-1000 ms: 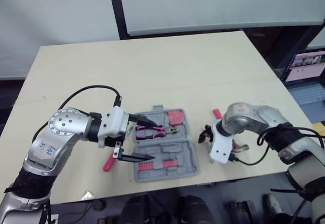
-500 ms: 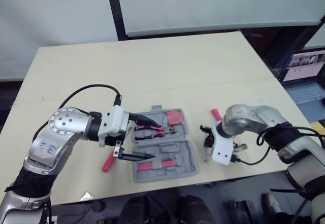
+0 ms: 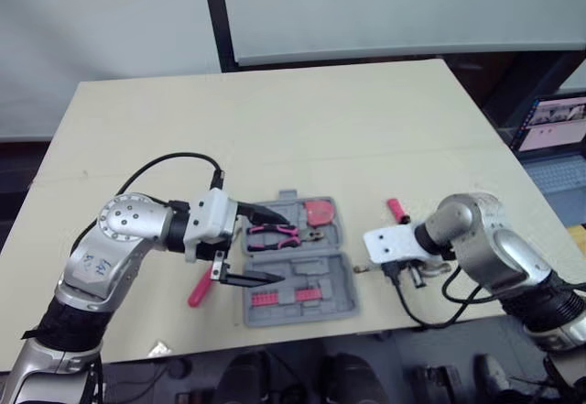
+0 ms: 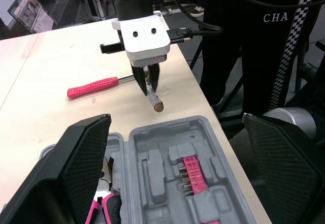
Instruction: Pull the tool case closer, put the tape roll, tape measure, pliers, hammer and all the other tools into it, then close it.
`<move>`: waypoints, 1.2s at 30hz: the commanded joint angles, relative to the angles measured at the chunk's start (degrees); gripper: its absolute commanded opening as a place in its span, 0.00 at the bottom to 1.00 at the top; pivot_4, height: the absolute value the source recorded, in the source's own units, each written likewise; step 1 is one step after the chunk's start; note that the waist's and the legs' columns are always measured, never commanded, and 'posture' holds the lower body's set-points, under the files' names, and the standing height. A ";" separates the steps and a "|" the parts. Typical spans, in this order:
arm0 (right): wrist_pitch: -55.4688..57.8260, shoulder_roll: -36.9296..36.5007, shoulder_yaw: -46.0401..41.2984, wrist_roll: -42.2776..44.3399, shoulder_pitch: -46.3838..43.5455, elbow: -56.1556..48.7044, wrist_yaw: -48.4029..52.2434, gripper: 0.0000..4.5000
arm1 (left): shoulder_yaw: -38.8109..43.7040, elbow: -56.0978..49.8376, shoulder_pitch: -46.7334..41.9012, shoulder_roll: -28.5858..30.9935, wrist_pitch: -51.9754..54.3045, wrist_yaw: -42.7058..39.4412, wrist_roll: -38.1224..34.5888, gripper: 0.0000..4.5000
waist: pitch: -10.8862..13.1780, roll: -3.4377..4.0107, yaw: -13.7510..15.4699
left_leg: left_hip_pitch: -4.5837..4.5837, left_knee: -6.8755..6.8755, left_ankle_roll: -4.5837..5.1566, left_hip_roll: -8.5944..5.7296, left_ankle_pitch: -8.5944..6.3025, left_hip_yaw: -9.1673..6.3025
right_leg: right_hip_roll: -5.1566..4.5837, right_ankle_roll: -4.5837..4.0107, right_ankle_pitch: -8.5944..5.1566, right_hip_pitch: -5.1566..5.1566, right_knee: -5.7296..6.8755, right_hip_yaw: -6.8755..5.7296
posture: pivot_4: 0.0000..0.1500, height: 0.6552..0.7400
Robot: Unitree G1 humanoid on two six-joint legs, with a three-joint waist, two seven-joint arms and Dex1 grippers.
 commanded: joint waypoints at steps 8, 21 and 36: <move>50.52 8.38 -4.21 9.56 -4.69 2.62 -13.99 0.01 | 0.08 -0.92 1.03 -0.64 -1.76 0.18 0.48 1.00 | 0.00 0.00 -0.05 | -0.08 -0.07 -0.03 -0.01 -0.03 0.00 | -0.05 -0.04 -0.01 -0.13 0.01 0.01 | 1.00 0.86; 50.52 17.27 -12.58 16.44 -9.94 19.47 -35.32 0.01 | 0.18 -1.04 1.27 -0.46 -2.13 0.12 0.48 1.00 | 0.00 0.00 -0.18 | -0.08 -0.17 -0.07 -0.04 -0.07 0.13 | 0.01 -0.02 -0.01 -0.22 0.03 0.03 | 1.00 0.86; 47.70 13.76 -24.70 28.75 -1.06 0.11 -43.81 1.00 | -0.39 0.24 -0.04 -0.65 -2.32 -0.99 0.38 1.00 | -0.01 -0.01 0.14 | -0.17 -0.31 -0.06 -0.06 -0.07 0.15 | 0.01 0.00 0.00 -0.33 -0.03 0.06 | 1.00 0.86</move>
